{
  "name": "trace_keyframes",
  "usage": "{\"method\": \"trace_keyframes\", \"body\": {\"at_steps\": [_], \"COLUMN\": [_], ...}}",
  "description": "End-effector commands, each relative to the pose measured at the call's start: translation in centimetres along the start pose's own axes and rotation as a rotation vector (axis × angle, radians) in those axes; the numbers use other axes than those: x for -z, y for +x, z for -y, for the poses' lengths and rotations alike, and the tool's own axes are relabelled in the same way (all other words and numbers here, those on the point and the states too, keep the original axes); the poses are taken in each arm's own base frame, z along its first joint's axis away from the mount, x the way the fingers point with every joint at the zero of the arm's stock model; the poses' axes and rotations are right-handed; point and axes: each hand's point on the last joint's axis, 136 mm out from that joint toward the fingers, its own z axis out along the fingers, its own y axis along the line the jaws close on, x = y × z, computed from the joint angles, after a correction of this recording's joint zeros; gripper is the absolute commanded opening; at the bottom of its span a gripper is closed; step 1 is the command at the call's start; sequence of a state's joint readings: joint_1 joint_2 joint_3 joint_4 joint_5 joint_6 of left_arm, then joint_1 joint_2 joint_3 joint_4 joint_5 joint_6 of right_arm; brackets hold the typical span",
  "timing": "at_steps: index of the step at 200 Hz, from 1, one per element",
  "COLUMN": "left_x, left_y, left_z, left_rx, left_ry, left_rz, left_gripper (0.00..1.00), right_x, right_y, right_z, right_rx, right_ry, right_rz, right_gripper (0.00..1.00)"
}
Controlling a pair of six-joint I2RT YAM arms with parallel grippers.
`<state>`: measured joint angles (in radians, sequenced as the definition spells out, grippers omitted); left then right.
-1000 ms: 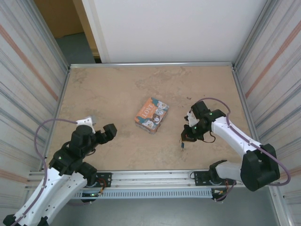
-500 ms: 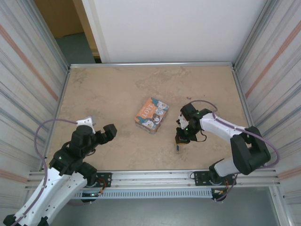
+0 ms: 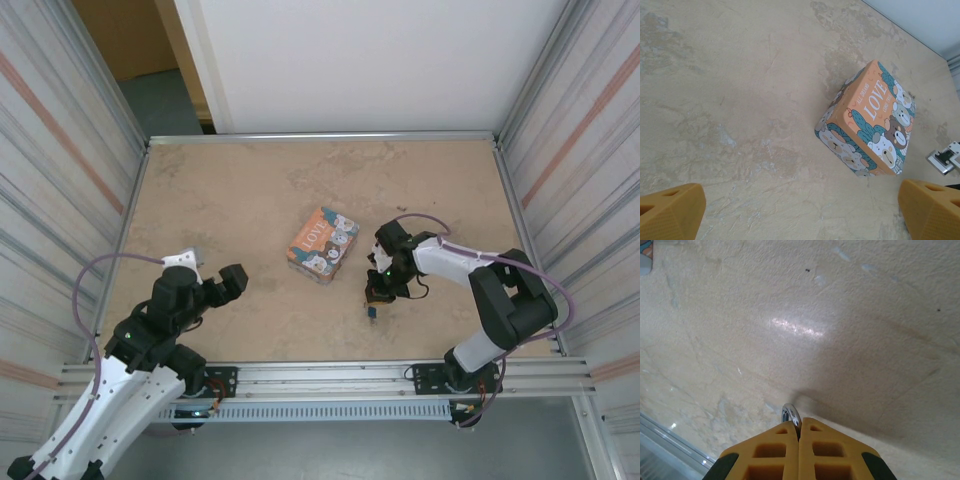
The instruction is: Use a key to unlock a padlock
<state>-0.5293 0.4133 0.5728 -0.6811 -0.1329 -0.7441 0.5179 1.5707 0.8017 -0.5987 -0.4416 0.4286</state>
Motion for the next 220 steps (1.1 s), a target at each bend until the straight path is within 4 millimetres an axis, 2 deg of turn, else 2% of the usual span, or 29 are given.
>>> {"method": "trace_keyframes", "body": {"at_steps": [1, 88, 153, 179, 199, 220], "left_x": [-0.2, -0.3, -0.3, -0.2, -0.2, -0.1], "left_y": [0.3, 0.2, -0.1, -0.4, -0.6, -1.0], "left_z": [-0.9, -0.7, -0.6, -0.3, -0.1, 0.1], "left_rx": [0.000, -0.001, -0.005, -0.015, -0.018, -0.023], "left_ry": [-0.036, -0.032, -0.023, -0.018, -0.016, -0.014], "left_rz": [0.000, 0.001, 0.016, 0.017, 0.020, 0.026], "left_gripper": [0.99, 0.99, 0.99, 0.99, 0.99, 0.99], "right_x": [-0.5, 0.1, 0.9, 1.2, 1.6, 2.4], "right_y": [0.2, -0.1, -0.5, -0.8, -1.1, -1.5], "right_z": [0.2, 0.0, -0.2, -0.6, -0.9, -1.5], "right_rx": [-0.016, -0.008, 0.006, 0.013, 0.018, 0.032], "right_ry": [0.013, 0.018, 0.027, 0.024, 0.014, 0.001], "right_rz": [-0.013, 0.006, 0.037, 0.057, 0.077, 0.104], "right_gripper": [0.00, 0.00, 0.04, 0.14, 0.17, 0.24]}}
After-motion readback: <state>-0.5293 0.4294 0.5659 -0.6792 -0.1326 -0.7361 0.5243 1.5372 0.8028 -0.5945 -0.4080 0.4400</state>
